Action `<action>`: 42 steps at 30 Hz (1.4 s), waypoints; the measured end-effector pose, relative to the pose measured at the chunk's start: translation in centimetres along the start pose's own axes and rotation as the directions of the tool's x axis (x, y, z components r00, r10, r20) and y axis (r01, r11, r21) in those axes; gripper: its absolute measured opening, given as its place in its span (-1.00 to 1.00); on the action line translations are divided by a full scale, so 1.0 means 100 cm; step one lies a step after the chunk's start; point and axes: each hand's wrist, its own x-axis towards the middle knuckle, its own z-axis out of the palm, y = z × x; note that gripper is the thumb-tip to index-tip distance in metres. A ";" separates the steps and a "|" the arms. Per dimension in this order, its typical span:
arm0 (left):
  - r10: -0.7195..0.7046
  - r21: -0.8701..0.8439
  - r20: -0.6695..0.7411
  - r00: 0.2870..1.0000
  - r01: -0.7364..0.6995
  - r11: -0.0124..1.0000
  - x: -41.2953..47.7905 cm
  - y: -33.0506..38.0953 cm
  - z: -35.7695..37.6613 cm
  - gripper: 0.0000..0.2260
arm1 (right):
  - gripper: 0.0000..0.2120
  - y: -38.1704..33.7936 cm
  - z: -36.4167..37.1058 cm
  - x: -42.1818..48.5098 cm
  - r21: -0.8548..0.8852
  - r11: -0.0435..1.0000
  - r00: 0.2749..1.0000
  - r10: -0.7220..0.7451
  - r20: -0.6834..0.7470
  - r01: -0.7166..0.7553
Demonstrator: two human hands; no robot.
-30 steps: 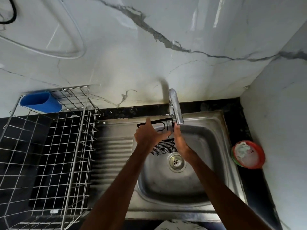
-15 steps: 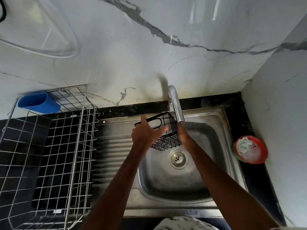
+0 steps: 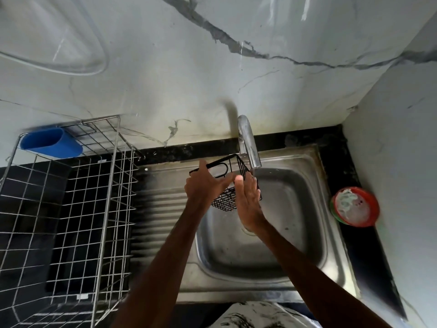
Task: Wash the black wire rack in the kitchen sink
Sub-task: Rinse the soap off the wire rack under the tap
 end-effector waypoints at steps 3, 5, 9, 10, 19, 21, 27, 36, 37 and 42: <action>-0.024 0.003 -0.009 1.000 0.024 1.000 -0.002 -0.003 -0.001 -0.08 | -0.23 0.018 -0.006 0.023 0.218 0.961 0.985 0.170 0.013 -0.169; -0.026 0.005 -0.012 1.000 0.026 1.000 -0.002 -0.006 -0.003 -0.08 | -0.37 0.024 -0.014 0.036 0.272 0.938 0.976 0.206 0.070 -0.217; -0.025 0.017 -0.027 0.999 0.026 1.000 -0.005 -0.010 -0.008 -0.12 | -0.30 0.043 -0.021 0.067 0.248 0.916 0.942 0.270 0.201 -0.316; -0.029 0.011 -0.032 0.999 0.030 0.999 -0.005 -0.012 -0.009 -0.14 | -0.27 0.044 -0.021 0.075 0.248 0.897 0.922 0.315 0.223 -0.367; -0.095 -0.111 0.007 0.995 0.095 0.989 -0.005 -0.030 -0.010 -0.23 | -0.43 -0.007 -0.001 0.039 -0.163 0.986 0.984 -0.011 0.178 0.041; -0.091 -0.123 0.029 0.995 0.094 0.988 -0.006 -0.035 -0.011 -0.27 | -0.38 0.007 -0.007 0.044 -0.093 0.994 0.983 0.071 0.171 -0.055; -0.083 -0.184 0.074 0.994 0.096 0.978 -0.009 -0.046 -0.021 -0.27 | -0.26 0.076 -0.042 0.066 0.232 0.897 0.910 0.311 0.275 -0.376; -0.220 -0.411 0.291 0.931 0.329 0.850 -0.009 -0.081 -0.025 -0.25 | -0.42 0.051 -0.068 0.073 0.198 0.873 0.880 0.388 0.273 -0.446; -0.211 -0.406 0.312 0.926 0.331 0.852 -0.009 -0.082 -0.025 -0.33 | -0.56 0.050 -0.072 0.073 0.155 0.892 0.887 0.374 0.269 -0.424; -0.282 -0.387 0.398 0.873 0.439 0.811 -0.007 -0.092 -0.015 -0.37 | -0.83 0.038 -0.071 0.068 -0.042 0.929 0.927 0.370 0.052 -0.368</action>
